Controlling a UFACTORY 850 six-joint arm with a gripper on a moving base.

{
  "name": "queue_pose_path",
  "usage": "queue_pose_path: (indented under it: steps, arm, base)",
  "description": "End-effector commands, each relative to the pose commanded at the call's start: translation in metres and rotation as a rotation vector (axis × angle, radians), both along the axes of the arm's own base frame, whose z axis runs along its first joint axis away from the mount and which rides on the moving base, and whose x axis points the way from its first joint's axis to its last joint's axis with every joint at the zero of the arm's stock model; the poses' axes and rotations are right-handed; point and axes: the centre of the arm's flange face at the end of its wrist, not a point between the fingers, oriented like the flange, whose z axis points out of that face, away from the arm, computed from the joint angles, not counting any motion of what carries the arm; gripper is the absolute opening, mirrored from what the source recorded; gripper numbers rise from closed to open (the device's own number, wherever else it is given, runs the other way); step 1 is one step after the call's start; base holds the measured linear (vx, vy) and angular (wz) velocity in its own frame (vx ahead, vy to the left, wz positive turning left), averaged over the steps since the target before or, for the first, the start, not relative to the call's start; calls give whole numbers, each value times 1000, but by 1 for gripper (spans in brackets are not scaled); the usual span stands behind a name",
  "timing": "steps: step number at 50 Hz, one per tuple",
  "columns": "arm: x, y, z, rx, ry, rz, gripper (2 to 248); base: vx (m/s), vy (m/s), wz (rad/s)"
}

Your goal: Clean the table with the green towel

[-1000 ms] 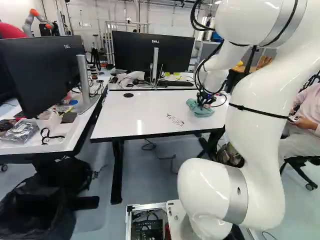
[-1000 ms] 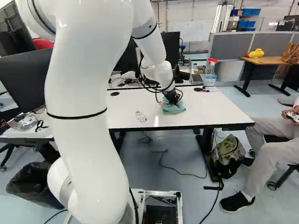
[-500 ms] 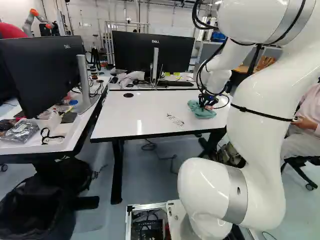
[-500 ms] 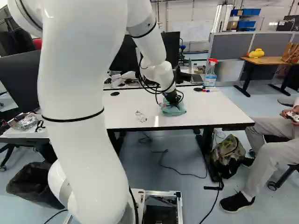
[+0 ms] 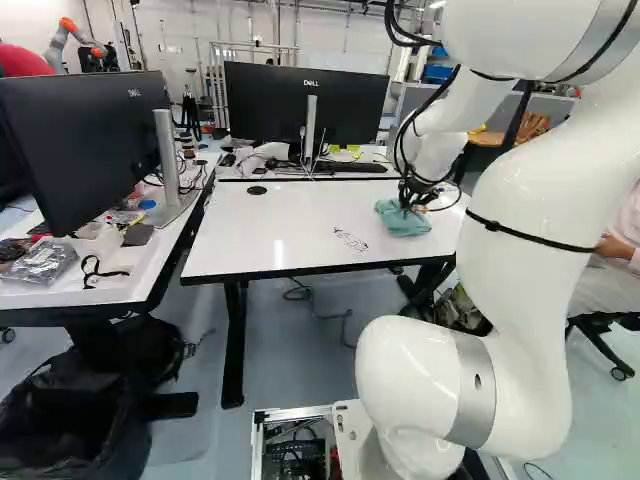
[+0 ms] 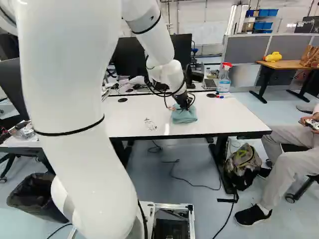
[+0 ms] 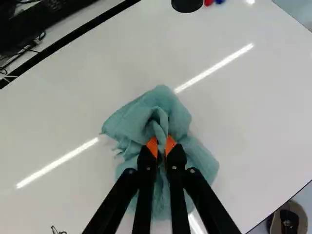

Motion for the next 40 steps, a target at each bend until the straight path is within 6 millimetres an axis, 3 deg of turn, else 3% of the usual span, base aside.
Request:
queue_pose_path:
  steps: [14, 40]
  arm:
    - [-5, 25, 18, -11, -28, 41, 38]
    - [-18, 70, 18, -8, -23, 119, 38]
  base:
    - [0, 0, 0]
    - [0, 0, 0]
